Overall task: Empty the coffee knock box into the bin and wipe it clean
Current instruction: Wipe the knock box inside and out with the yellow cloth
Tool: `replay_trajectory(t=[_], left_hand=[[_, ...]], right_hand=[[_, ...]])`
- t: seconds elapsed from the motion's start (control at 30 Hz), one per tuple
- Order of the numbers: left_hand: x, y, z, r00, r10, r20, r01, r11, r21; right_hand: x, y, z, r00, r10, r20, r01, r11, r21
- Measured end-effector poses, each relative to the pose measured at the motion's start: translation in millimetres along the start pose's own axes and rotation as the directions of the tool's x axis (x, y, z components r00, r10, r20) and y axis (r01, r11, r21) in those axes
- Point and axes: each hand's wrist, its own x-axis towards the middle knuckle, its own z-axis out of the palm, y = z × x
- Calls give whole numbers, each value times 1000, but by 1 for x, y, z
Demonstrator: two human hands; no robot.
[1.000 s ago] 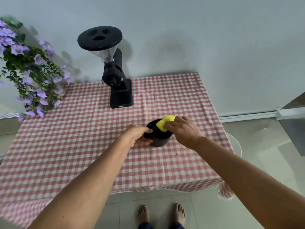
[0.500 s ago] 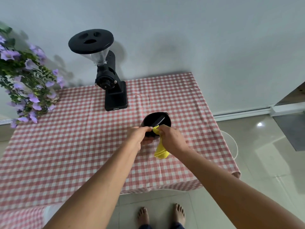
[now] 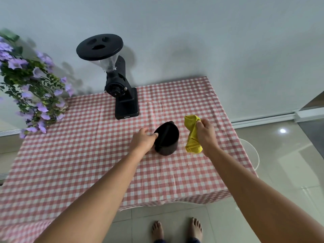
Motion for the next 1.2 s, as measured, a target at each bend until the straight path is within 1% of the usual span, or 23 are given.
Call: replay_trajectory(t=[0.03, 0.07, 0.13, 0.23, 0.3, 0.37, 0.43, 0.5, 0.57, 0.6, 0.67, 0.73, 0.8, 0.87, 0.93, 1.0, 1.03, 1.1, 1.2], left_hand=[[1, 3, 1, 991, 115, -61, -110, 991, 78], [2, 7, 3, 977, 201, -71, -191, 973, 126], [2, 16, 7, 962, 274, -15, -264, 939, 223], [2, 26, 15, 964, 264, 33, -260, 904, 340], [5, 30, 18, 968, 243, 57, -247, 900, 359], [8, 31, 17, 968, 228, 103, -250, 906, 340], [11, 26, 13, 969, 209, 132, -238, 933, 272], [11, 22, 9, 981, 170, 97, -183, 971, 154], [8, 19, 7, 992, 118, 33, -118, 993, -11], [6, 19, 6, 995, 98, 21, -95, 990, -102], [0, 21, 7, 995, 86, 58, -67, 961, -267], [-6, 24, 9, 989, 98, 108, -49, 921, -386], [-12, 27, 9, 991, 97, 93, -42, 880, -474], [-14, 32, 10, 997, 48, 52, -13, 844, -535], [-15, 35, 11, 999, -27, 24, 36, 800, -599], [-17, 37, 12, 997, -80, 9, 67, 766, -639], [-18, 37, 13, 996, -86, 6, 70, 768, -636], [-21, 39, 12, 998, -67, 11, 59, 782, -621], [-24, 45, 10, 1000, -5, 8, 9, 787, -617]], right_hand=[[-2, 2, 5, 1000, 4, 10, -4, 1000, -23], [-5, 5, 10, 1000, 13, 24, -12, 999, -43], [-12, 12, 21, 998, 12, 54, -9, 998, -62], [-26, 20, 36, 995, 5, 101, -1, 999, -46], [-31, 19, 39, 985, 41, 170, -48, 998, 38], [-30, 16, 36, 962, 89, 259, -119, 987, 105], [-29, 15, 32, 941, 115, 319, -159, 981, 115], [-32, 14, 30, 938, 80, 339, -121, 987, 103], [-39, 12, 31, 945, 15, 326, -61, 990, 130], [-42, 9, 33, 948, -17, 317, -32, 988, 148], [-44, 1, 35, 959, -52, 277, 0, 983, 185], [-39, -6, 36, 977, -25, 212, -11, 986, 169], [-36, -11, 34, 982, 28, 189, -52, 991, 127], [-39, -10, 32, 979, 7, 206, -44, 983, 178], [-47, -7, 36, 972, -99, 214, 39, 962, 269], [-56, -2, 45, 961, -209, 180, 159, 953, 257], [-58, -1, 49, 956, -246, 162, 206, 952, 229], [-56, -4, 51, 956, -262, 131, 229, 947, 225], [-48, -11, 47, 974, -210, 90, 178, 944, 278]])
